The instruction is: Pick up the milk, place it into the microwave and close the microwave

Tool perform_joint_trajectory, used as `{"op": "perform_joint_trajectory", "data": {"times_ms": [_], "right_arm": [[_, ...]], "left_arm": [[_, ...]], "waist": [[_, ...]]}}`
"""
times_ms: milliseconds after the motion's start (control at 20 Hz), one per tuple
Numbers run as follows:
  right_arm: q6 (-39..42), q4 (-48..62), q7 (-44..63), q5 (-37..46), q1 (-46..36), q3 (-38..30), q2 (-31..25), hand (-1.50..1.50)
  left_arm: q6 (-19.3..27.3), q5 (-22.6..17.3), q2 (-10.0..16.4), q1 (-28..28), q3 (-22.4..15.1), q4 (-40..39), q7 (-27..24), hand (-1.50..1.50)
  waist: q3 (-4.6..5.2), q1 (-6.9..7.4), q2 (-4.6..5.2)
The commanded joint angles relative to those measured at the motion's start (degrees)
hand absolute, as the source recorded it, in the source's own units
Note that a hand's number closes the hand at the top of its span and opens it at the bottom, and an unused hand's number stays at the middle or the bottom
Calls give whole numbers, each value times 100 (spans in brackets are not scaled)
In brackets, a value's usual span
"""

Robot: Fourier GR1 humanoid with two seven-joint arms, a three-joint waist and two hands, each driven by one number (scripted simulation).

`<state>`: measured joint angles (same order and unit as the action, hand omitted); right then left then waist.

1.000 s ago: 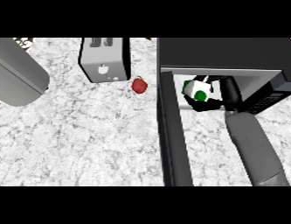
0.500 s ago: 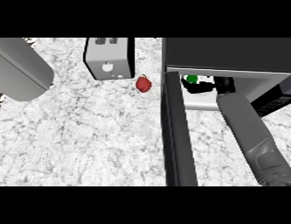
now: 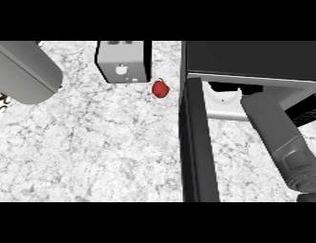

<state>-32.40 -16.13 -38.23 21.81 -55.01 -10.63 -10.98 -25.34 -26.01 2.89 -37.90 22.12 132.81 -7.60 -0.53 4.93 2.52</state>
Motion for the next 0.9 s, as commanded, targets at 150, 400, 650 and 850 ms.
{"op": "perform_joint_trajectory", "data": {"times_ms": [150,400,650,850], "right_arm": [[-663,457,-168,332,-277,78,-386,150],[-1307,926,417,523,-272,109,-701,-150],[-1851,1190,857,736,-251,263,-775,-150],[-1164,904,212,610,-290,180,-626,-150]], "left_arm": [[-57,62,113,269,-90,-162,75,-150],[60,150,47,402,-144,-155,111,-150],[46,377,93,450,-104,-224,76,-150],[13,464,198,524,7,-372,41,-150]], "waist": [[34,148,51],[34,220,84],[23,294,113],[15,247,70]]}}
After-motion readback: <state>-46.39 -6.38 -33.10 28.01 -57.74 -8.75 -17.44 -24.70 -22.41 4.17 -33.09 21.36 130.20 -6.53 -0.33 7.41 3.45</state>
